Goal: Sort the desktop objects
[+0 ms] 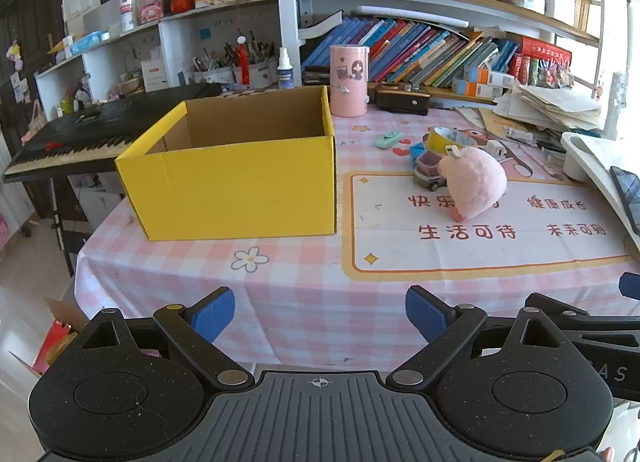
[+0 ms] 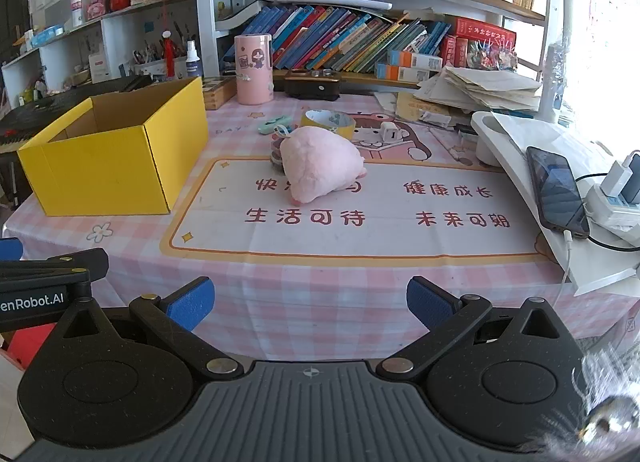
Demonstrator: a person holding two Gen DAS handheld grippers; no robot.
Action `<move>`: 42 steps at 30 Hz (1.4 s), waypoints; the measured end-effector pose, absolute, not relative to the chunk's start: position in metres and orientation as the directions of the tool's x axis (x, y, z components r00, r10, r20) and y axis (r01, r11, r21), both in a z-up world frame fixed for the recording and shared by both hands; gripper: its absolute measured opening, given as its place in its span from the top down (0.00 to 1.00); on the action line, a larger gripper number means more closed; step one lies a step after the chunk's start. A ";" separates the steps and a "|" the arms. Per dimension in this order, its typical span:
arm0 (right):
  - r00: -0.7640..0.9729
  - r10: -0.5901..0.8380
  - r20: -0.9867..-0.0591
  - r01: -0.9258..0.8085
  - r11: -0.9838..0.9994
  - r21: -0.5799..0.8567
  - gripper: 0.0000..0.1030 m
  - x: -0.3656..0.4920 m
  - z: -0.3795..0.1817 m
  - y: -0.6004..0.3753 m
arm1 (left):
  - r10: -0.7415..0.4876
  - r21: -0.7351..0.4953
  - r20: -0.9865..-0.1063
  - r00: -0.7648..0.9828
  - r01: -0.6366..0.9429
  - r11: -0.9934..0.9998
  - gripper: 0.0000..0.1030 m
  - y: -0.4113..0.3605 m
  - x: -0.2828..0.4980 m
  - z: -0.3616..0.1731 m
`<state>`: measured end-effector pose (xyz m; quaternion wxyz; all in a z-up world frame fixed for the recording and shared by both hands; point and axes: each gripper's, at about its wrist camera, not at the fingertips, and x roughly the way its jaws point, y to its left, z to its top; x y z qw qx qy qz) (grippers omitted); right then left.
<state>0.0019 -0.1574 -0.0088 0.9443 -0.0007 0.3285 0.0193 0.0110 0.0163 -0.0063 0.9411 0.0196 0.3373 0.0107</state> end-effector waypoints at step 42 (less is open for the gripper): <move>0.782 0.064 -0.620 -0.062 0.998 0.024 0.01 -0.004 -0.005 -0.152 | 0.037 0.053 -0.636 0.771 -0.005 0.999 0.09 0.020 0.008 -0.006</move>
